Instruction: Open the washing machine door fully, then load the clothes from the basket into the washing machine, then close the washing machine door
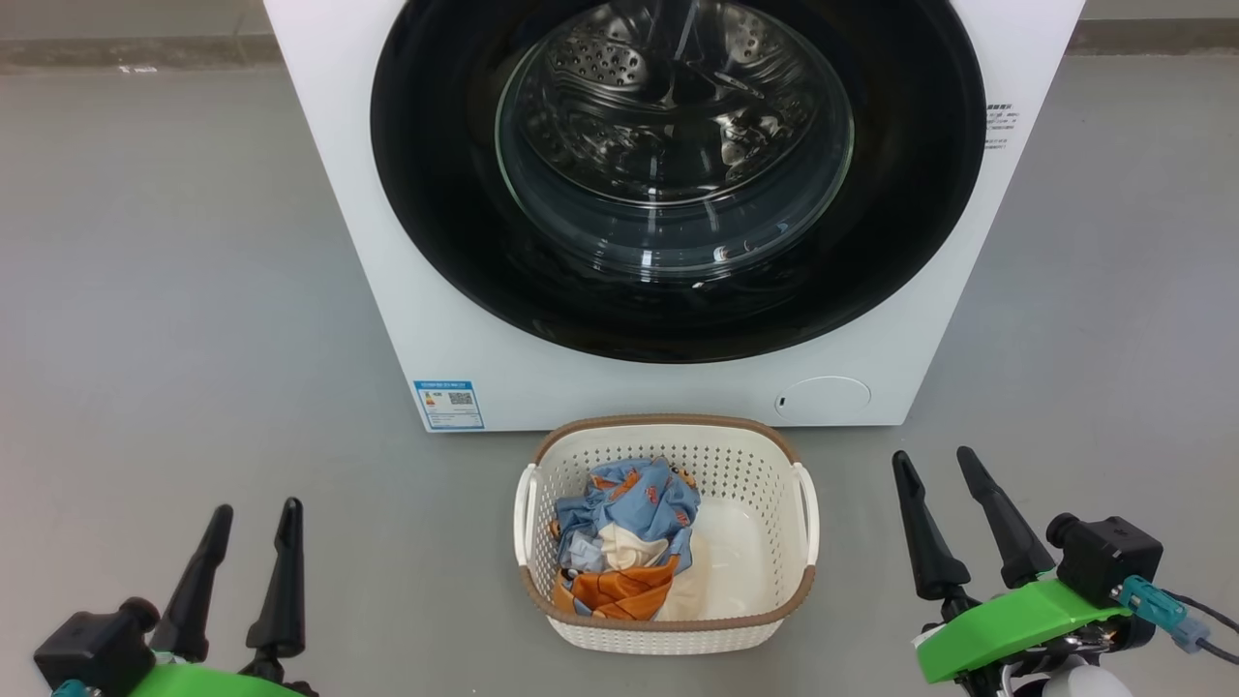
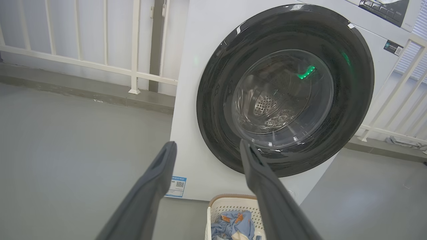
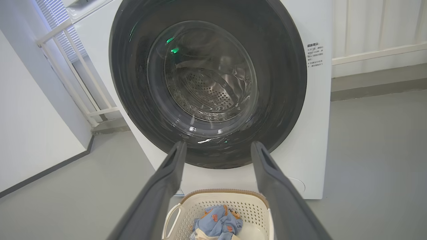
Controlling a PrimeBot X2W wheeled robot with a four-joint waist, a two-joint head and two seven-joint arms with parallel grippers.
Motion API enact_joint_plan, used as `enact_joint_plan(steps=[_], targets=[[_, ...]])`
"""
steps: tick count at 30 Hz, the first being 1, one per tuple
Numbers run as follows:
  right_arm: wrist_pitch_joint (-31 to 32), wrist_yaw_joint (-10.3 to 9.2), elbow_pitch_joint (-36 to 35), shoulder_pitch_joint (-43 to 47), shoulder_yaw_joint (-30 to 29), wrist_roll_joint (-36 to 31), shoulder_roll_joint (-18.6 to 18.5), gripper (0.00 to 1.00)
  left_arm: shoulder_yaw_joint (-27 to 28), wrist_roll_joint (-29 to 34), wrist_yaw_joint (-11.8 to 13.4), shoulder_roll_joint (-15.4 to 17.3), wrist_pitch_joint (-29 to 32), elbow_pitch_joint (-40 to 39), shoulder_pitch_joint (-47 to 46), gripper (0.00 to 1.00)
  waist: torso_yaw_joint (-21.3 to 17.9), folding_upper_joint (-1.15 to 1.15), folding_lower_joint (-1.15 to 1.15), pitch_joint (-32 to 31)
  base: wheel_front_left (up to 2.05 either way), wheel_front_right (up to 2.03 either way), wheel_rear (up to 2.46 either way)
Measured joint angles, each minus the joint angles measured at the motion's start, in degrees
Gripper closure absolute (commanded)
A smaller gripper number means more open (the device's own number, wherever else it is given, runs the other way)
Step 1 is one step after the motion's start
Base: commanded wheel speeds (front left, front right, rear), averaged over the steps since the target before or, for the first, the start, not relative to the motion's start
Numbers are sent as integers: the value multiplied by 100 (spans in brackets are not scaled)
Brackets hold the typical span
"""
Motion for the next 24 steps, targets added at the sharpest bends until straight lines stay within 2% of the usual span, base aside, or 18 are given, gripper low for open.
enact_joint_plan(steps=[13, 24], targets=[[-193, 0, -15, -13, 31, -655, -1, 0, -135, 608, 0, 167, -185, 58, -1, 0, 17, 0, 0, -12, 0, 0, 0], [-193, 0, -15, -13, 32, -672, -1, 0, -134, 621, 0, 175, -185, 100, -1, 0, 14, 0, 0, -12, 0, 0, 0]])
